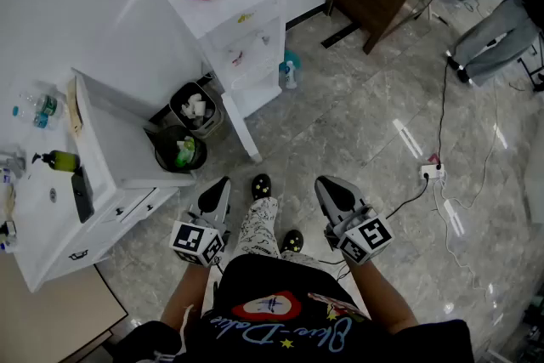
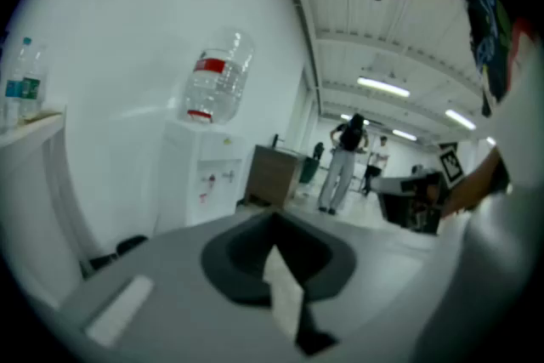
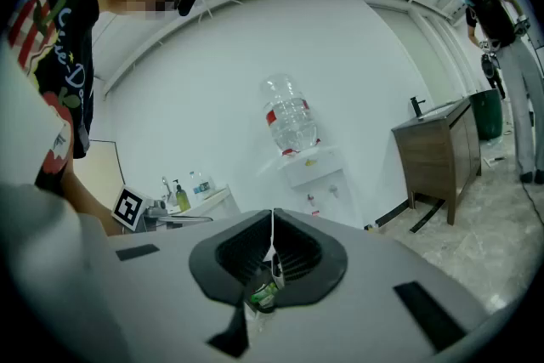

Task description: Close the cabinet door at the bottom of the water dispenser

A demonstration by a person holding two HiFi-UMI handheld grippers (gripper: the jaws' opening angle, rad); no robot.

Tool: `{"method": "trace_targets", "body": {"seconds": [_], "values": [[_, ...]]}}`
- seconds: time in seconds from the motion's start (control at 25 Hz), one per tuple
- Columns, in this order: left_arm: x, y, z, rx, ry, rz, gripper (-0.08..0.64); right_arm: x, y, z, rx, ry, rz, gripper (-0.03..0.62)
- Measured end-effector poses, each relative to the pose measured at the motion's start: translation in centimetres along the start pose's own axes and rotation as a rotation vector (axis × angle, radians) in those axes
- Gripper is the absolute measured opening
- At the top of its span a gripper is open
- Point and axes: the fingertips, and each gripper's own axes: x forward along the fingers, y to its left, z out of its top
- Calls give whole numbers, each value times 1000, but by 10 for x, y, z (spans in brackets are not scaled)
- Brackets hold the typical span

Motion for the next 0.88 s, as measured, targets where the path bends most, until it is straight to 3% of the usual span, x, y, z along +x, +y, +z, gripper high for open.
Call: {"method": "trace_targets", "body": {"seconds": [0.12, 0.24, 0.4, 0.72, 0.88], "values": [[51, 38, -5, 33, 34, -14, -2, 63, -20, -3, 16, -2, 18, 17], [102, 76, -16, 18, 72, -15, -2, 128, -40, -17, 1, 22, 67, 17], [161, 125, -51, 43, 116, -20, -2, 204, -81, -53, -30, 65, 85, 17], [209, 201, -190, 35, 295, 65, -2, 291, -105, -182, 42, 196, 172, 17], [217, 223, -253, -20, 342, 112, -2, 308, -125, -239, 13, 272, 140, 17]]}}
